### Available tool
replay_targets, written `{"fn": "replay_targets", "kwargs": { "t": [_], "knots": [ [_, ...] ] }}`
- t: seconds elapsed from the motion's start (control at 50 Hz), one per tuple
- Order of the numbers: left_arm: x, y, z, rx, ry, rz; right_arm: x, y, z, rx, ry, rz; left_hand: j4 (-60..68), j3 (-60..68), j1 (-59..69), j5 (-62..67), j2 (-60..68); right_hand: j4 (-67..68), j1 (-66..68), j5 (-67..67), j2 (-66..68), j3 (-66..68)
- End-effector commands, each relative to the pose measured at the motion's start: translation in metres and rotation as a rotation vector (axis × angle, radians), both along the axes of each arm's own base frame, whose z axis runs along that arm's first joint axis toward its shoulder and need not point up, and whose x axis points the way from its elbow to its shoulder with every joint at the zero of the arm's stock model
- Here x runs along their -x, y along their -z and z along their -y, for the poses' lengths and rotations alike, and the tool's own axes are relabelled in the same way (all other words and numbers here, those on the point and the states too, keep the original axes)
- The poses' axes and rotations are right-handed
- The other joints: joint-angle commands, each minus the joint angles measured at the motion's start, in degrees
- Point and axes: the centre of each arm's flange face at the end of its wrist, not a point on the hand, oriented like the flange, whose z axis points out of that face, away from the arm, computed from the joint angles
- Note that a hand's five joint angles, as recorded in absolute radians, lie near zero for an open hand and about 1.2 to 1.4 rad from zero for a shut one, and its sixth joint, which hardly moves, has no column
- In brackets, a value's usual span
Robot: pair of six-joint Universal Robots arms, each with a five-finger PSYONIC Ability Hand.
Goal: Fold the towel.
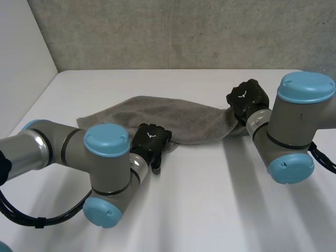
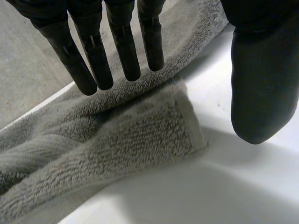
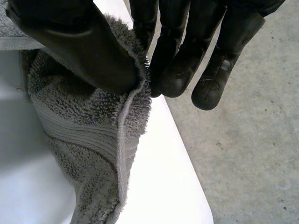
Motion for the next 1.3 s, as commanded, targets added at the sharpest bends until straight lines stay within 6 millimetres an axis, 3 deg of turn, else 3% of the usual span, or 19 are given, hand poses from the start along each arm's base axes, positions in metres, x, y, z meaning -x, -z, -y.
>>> {"fn": "replay_targets", "kwargs": {
  "t": [0.02, 0.32, 0.72, 0.96, 1.0, 1.1, 1.14, 1.16, 1.2, 1.22, 1.24, 1.26, 1.3],
  "knots": [
    [0.0, 0.005, 0.003, 0.003, -0.019, 0.011, -0.001, 0.006, -0.002, -0.015, -0.006, -0.008, -0.1, -0.3, -0.2, -10.5, -0.2, 3.2, 3.4, 3.5, 5.8, 3.5],
    [-0.002, -0.004, 0.013, 0.027, -0.046, -0.01, -0.002, 0.015, -0.004, -0.035, -0.011, -0.021, 6.0, 5.8, 5.9, -4.4, 5.8, 3.2, 3.4, 3.5, 5.8, 3.5],
    [0.001, 0.0, 0.016, 0.025, -0.041, -0.014, -0.003, 0.025, -0.005, -0.058, -0.014, -0.034, 8.2, 8.0, 8.1, -2.2, 8.0, 3.2, 3.4, 3.5, 5.8, 3.5],
    [0.006, 0.011, 0.029, 0.035, -0.046, -0.011, -0.002, 0.027, -0.003, -0.058, -0.011, -0.042, 44.7, 44.4, 44.5, 34.2, 44.5, 3.2, 3.4, 3.5, 5.8, 3.5],
    [0.002, 0.011, 0.032, 0.033, -0.056, -0.006, -0.001, 0.025, -0.001, -0.052, -0.006, -0.039, 45.5, 45.3, 45.4, 35.1, 45.3, 3.2, 3.4, 3.5, 5.8, 3.5],
    [-0.012, -0.012, 0.047, 0.084, -0.107, -0.01, 0.001, 0.016, 0.002, -0.03, 0.002, -0.027, 45.5, 45.3, 45.4, 35.1, 45.3, 3.2, 3.4, 3.5, 5.8, 3.5],
    [-0.021, -0.049, 0.053, 0.148, -0.132, -0.053, 0.002, -0.003, 0.003, 0.012, 0.008, -0.006, 45.5, 45.3, 45.4, 35.1, 45.3, 3.2, 3.4, 3.5, 5.8, 3.5],
    [-0.021, -0.05, 0.053, 0.149, -0.132, -0.053, 0.002, -0.004, 0.003, 0.012, 0.008, -0.006, 45.5, 45.3, 45.4, 35.1, 45.3, 3.2, 3.4, 3.5, 5.8, 3.5],
    [-0.032, -0.085, 0.055, 0.209, -0.157, -0.099, 0.008, -0.034, 0.003, 0.077, 0.024, 0.025, 45.5, 45.3, 45.4, 35.1, 45.3, 3.2, 3.4, 3.5, 5.8, 3.5],
    [-0.032, -0.085, 0.055, 0.209, -0.158, -0.1, 0.009, -0.034, 0.003, 0.077, 0.024, 0.025, 45.5, 45.3, 45.4, 35.1, 45.3, 3.2, 3.4, 3.5, 5.8, 3.5],
    [-0.038, -0.104, 0.055, 0.245, -0.171, -0.126, 0.015, -0.048, 0.004, 0.106, 0.04, 0.039, 45.5, 45.3, 45.4, 35.1, 45.3, 3.2, 3.4, 3.5, 5.8, 3.5],
    [-0.038, -0.105, 0.055, 0.245, -0.171, -0.127, 0.015, -0.049, 0.004, 0.106, 0.04, 0.04, 45.5, 45.3, 45.4, 35.1, 45.3, 3.2, 3.4, 3.5, 5.8, 3.5],
    [-0.051, -0.139, 0.054, 0.31, -0.194, -0.167, 0.024, -0.079, -0.001, 0.151, 0.051, 0.062, 45.5, 45.3, 45.4, 35.1, 45.3, 3.2, 3.4, 3.5, 5.8, 3.5]
  ]
}}
